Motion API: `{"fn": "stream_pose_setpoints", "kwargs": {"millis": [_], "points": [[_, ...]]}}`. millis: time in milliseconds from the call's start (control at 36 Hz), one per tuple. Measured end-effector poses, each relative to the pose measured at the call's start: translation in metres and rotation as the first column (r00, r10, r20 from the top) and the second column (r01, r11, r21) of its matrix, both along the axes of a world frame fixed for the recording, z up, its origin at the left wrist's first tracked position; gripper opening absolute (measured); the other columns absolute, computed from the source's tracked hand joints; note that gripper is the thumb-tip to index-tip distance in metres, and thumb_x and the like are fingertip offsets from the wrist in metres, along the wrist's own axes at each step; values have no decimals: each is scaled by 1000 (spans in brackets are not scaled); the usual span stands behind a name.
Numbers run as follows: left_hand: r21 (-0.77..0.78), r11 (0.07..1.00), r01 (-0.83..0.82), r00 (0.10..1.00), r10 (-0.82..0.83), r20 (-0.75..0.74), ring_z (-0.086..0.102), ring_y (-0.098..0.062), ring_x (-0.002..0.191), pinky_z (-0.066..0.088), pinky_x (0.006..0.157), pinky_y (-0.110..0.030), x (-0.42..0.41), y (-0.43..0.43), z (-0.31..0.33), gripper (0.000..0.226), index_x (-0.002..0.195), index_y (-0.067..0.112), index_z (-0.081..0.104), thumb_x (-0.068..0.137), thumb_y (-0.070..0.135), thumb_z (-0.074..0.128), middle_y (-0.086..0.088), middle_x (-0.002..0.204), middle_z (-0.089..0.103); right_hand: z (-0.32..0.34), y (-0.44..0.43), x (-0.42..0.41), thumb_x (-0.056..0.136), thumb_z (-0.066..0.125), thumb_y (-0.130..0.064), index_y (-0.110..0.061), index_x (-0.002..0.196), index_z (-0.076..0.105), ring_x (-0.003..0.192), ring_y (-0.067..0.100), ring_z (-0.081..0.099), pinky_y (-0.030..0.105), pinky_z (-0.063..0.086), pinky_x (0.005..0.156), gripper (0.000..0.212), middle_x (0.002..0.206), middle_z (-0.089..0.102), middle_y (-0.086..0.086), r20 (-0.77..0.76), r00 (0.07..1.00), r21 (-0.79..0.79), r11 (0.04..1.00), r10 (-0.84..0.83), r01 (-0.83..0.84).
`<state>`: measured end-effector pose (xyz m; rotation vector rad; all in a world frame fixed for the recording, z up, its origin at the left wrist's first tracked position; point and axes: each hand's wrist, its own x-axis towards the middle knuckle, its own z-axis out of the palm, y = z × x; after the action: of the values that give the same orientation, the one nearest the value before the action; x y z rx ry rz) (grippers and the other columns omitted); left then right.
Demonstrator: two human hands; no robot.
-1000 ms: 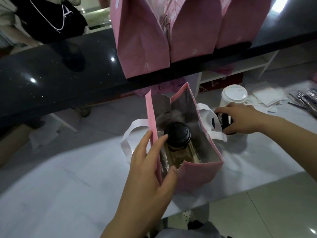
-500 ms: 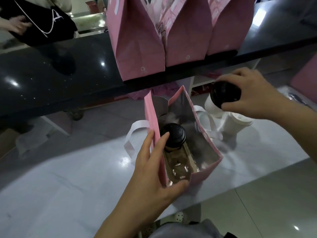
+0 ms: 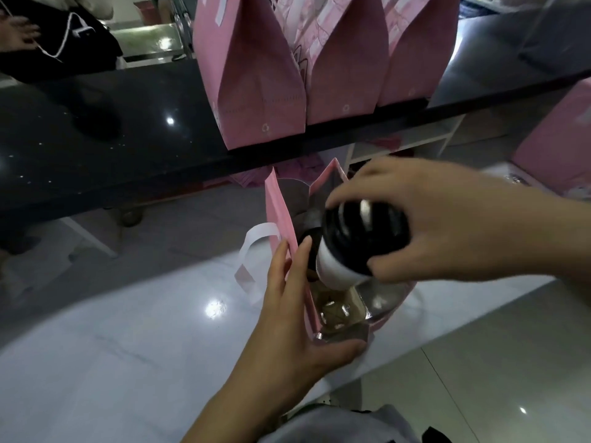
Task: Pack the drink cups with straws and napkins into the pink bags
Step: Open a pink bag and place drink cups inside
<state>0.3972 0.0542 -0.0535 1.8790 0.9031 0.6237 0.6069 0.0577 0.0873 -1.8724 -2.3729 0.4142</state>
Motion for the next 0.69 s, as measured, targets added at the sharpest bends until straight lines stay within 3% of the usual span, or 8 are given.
{"fn": "stream_pose_setpoints", "kwargs": {"millis": [56,194,306,444,556,639,694], "points": [[-21,1000,-3,1000,3,21,-4,9,149,17,104,-10,-1,0,-2,122,142,73,-6,56,64,80,43,155,-16,-14,2,-10,62,67,-58,-51,126,48,99,4,53,19,48,78,67,114,48,-21,43,998,-30,999,41,-40],[-36,999,-6,999,8,38,15,13,146,27,103,-4,-4,2,-9,127,145,69,-5,60,53,88,40,157,-10,-55,11,-28,70,74,-46,-41,129,49,99,15,51,30,51,82,64,114,48,-11,155,983,-109,991,99,-83],[-58,998,-6,1000,8,26,11,12,146,25,103,-7,-7,2,-11,129,142,72,-10,60,54,88,43,155,-14,-87,24,-33,76,75,-37,-32,132,51,100,19,51,32,51,85,62,117,46,-4,225,970,-217,975,95,-45],[-70,998,0,1000,0,10,2,31,133,18,83,15,-10,2,-12,129,141,72,-11,61,51,88,46,152,-17,-111,34,-31,75,76,-28,-33,129,55,98,25,57,38,53,81,59,114,46,-1,212,971,-320,947,108,-35],[-78,997,2,1000,-1,17,4,28,134,18,84,15,-13,3,-11,127,142,71,-10,63,50,88,46,153,-15,-123,35,-28,74,77,-27,-35,132,52,95,24,57,38,52,76,64,114,45,-2,208,973,-346,938,102,-24],[-65,998,5,1000,-4,10,1,32,132,16,82,16,-13,4,-11,127,142,71,-10,65,49,88,45,153,-16,-130,34,-26,73,80,-26,-36,135,50,92,21,54,31,43,66,69,109,42,-7,213,973,-355,935,94,-13],[-58,998,11,1000,-11,2,-4,34,130,15,81,16,-12,4,-11,127,142,71,-11,66,48,88,44,153,-18,-133,33,-25,72,82,-24,-33,134,50,97,24,57,35,48,72,70,112,43,-5,219,972,-372,928,86,1]]}}
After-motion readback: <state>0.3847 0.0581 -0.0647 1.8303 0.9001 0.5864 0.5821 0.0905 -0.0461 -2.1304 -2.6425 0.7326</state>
